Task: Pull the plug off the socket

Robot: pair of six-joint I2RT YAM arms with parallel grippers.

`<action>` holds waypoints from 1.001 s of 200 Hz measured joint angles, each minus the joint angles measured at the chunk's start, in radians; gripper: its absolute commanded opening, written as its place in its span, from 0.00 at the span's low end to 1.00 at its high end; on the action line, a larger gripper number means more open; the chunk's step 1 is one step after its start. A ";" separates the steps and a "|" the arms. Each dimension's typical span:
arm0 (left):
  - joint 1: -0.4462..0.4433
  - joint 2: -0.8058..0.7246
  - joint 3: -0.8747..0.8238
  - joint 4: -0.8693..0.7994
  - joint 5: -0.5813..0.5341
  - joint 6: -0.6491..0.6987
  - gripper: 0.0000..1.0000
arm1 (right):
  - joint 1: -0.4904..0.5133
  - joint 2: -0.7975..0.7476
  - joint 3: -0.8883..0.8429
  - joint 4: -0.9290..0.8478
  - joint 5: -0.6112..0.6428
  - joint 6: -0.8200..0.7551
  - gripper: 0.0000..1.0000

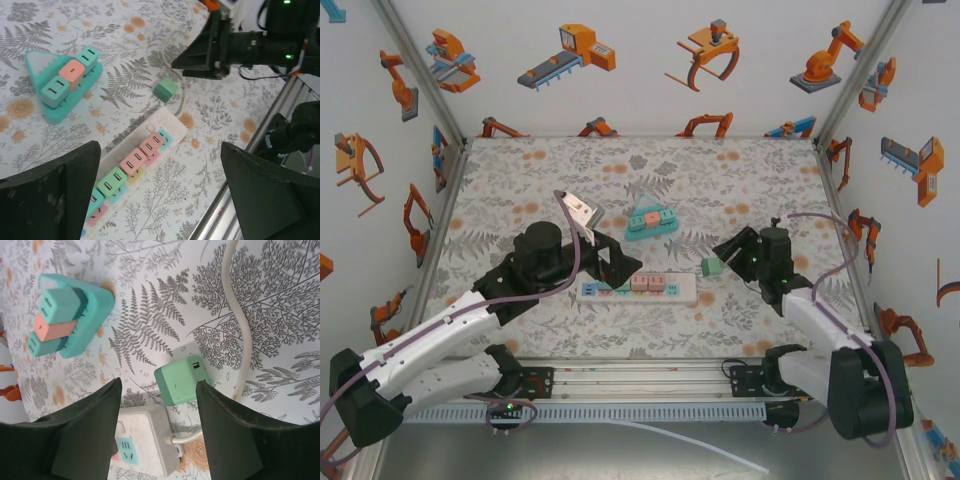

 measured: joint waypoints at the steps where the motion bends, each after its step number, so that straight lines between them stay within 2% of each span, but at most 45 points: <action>1: 0.000 0.000 0.000 0.000 -0.003 0.000 0.97 | 0.000 -0.003 0.001 -0.002 0.001 -0.002 0.58; 39: 0.000 -0.022 0.000 -0.011 -0.119 -0.012 0.97 | 0.004 -0.154 0.076 -0.057 0.013 -0.121 0.57; 78: 0.003 -0.069 -0.004 -0.068 -0.326 -0.079 0.97 | 0.037 -0.225 0.105 0.056 -0.049 -0.285 0.57; 96: 0.030 -0.078 -0.006 -0.130 -0.431 -0.143 0.97 | 0.077 -0.225 0.107 0.098 -0.094 -0.377 0.57; 112: 0.083 -0.080 -0.016 -0.182 -0.481 -0.198 0.97 | 0.141 -0.224 0.109 0.126 -0.139 -0.479 0.58; 134: 0.164 -0.078 -0.032 -0.258 -0.507 -0.261 0.97 | 0.253 -0.212 0.109 0.180 -0.238 -0.665 0.62; 159: 0.210 -0.066 -0.042 -0.330 -0.504 -0.309 0.97 | 0.357 -0.185 0.107 0.220 -0.365 -0.888 0.69; 200: 0.266 -0.013 -0.077 -0.393 -0.427 -0.372 0.97 | 0.475 -0.097 0.104 0.181 -0.482 -1.239 0.71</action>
